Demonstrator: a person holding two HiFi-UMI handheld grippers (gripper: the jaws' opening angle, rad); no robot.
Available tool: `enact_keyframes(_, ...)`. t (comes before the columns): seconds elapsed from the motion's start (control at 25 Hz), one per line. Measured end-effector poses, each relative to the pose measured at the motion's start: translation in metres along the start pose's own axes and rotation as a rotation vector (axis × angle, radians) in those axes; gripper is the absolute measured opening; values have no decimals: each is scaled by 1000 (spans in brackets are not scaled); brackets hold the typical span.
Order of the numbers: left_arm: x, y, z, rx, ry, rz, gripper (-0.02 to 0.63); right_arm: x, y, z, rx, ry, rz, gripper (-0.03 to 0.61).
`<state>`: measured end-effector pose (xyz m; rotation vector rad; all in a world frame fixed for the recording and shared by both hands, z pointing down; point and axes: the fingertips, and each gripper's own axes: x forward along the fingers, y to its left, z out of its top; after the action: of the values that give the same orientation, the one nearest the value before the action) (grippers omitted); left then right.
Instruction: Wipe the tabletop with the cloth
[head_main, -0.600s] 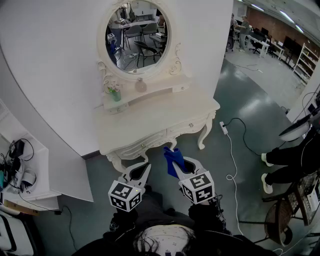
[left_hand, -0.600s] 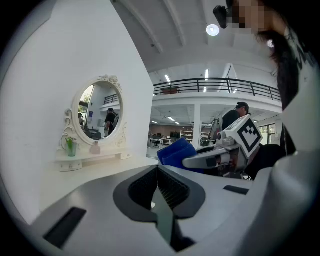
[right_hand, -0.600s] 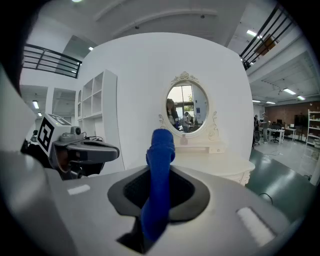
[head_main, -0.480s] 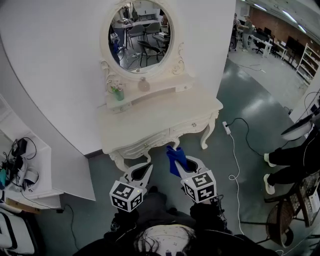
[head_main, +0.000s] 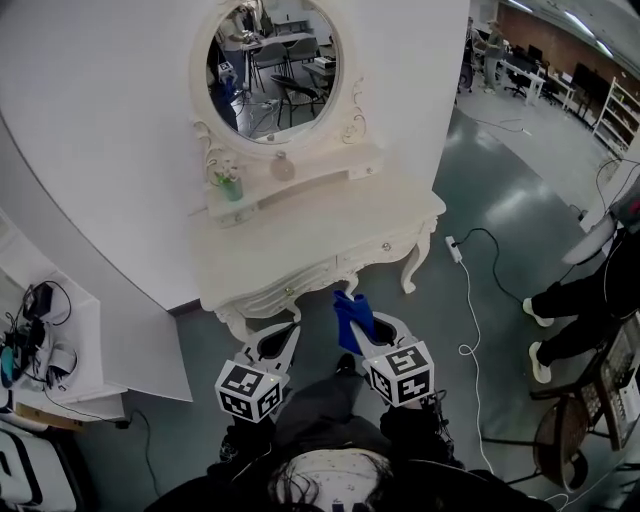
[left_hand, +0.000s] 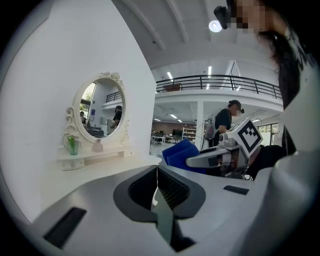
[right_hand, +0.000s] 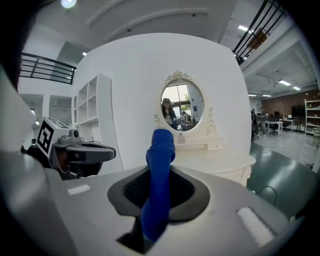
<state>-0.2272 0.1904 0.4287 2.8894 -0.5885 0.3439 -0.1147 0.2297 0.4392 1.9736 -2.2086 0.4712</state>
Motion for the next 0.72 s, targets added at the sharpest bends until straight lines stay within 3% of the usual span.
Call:
enact_keyframes(0.48,105,-9,4,-23,41,-118,0,4,-97,-15,61,65,-124,77)
enact_keyframes(0.72,172,14,17,-55,36,-138,0,35,-163,3,60,88,-169,77)
